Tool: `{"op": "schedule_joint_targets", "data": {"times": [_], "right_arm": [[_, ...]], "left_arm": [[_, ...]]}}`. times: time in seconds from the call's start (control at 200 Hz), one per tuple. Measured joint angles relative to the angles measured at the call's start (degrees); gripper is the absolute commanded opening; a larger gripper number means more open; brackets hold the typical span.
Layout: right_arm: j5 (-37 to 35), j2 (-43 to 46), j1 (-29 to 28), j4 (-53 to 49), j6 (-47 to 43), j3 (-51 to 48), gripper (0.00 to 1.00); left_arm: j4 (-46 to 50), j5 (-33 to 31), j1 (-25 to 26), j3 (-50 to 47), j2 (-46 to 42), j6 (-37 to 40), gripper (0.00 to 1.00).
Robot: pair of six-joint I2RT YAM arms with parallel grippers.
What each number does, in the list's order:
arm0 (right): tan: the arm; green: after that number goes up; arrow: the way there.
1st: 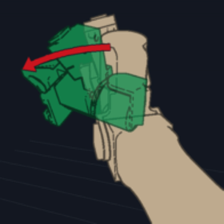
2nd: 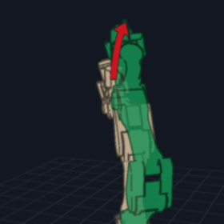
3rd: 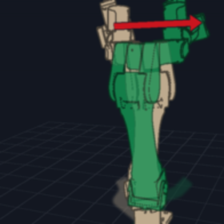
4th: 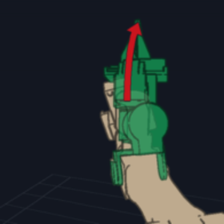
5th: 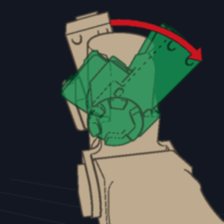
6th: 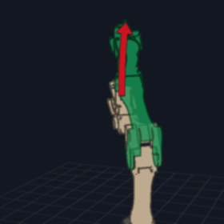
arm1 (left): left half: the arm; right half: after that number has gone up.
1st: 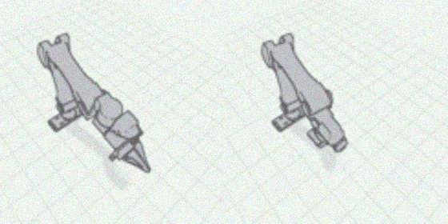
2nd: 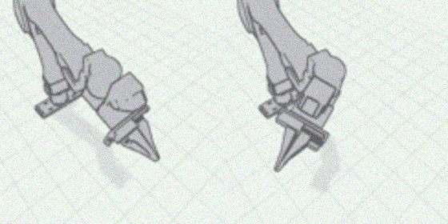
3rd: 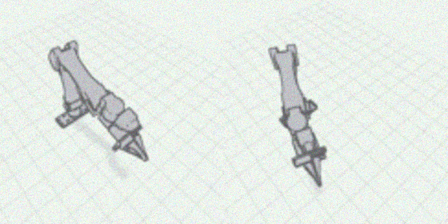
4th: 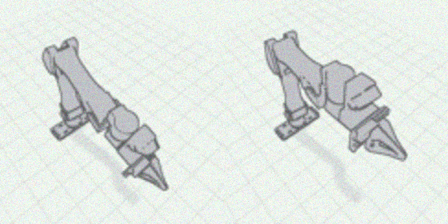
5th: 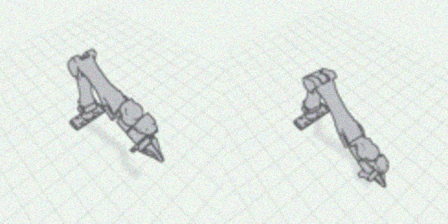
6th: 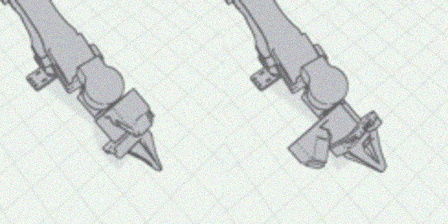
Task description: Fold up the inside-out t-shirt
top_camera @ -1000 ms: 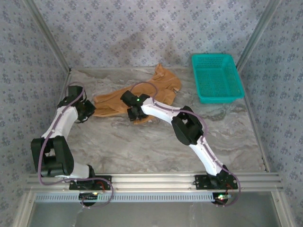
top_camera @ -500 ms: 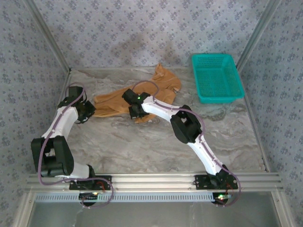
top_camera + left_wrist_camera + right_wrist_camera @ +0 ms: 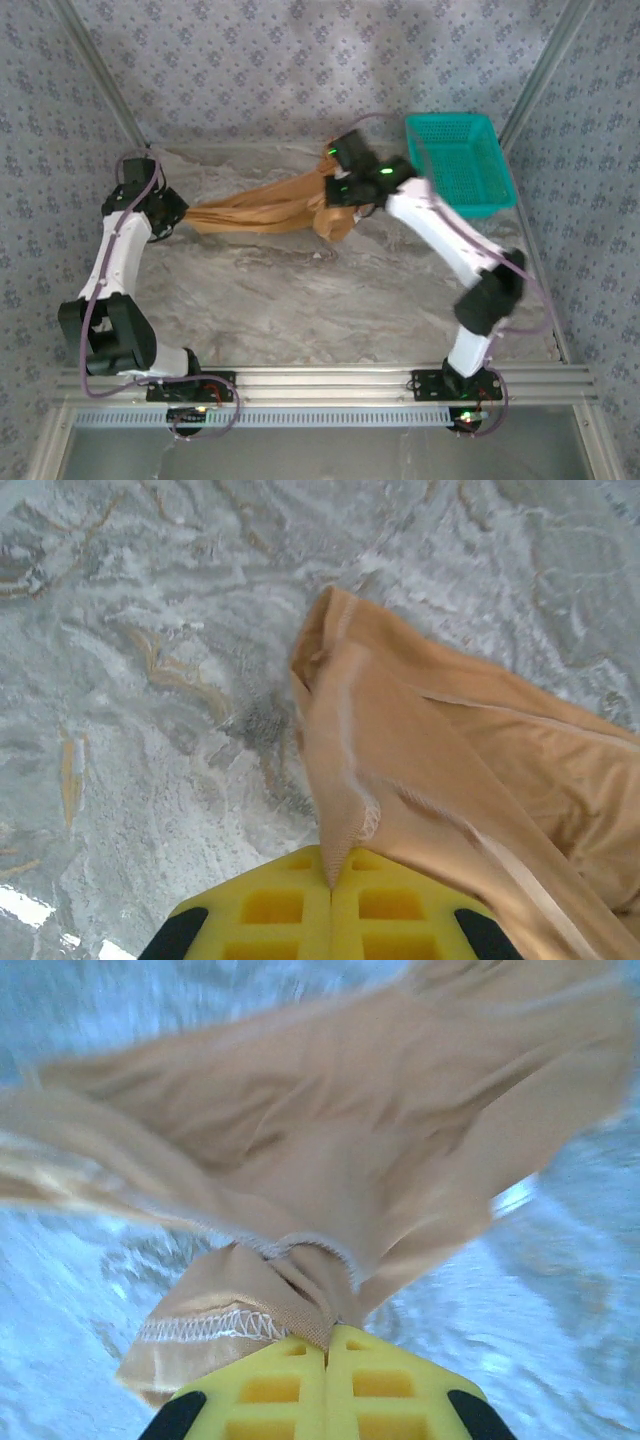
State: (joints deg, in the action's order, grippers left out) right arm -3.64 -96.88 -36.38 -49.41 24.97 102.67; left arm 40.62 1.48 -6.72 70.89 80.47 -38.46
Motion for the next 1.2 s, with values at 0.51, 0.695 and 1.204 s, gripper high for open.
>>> {"op": "schedule_joint_targets", "data": {"times": [0.51,0.695,1.204], "right_arm": [[10.78,10.19,12.63,4.07,1.09,-5.07,0.00],[12.31,12.20,14.67,3.50,-0.55,5.42,0.00],[15.02,38.18,14.62,9.25,-4.09,6.91,0.00]], "left_arm": [[1.70,3.02,3.34,5.11,-6.40,-2.64,0.00],[1.75,4.72,3.61,12.63,-13.03,-3.32,0.00],[-5.11,7.78,3.74,25.73,-31.67,-3.37,0.00]]}}
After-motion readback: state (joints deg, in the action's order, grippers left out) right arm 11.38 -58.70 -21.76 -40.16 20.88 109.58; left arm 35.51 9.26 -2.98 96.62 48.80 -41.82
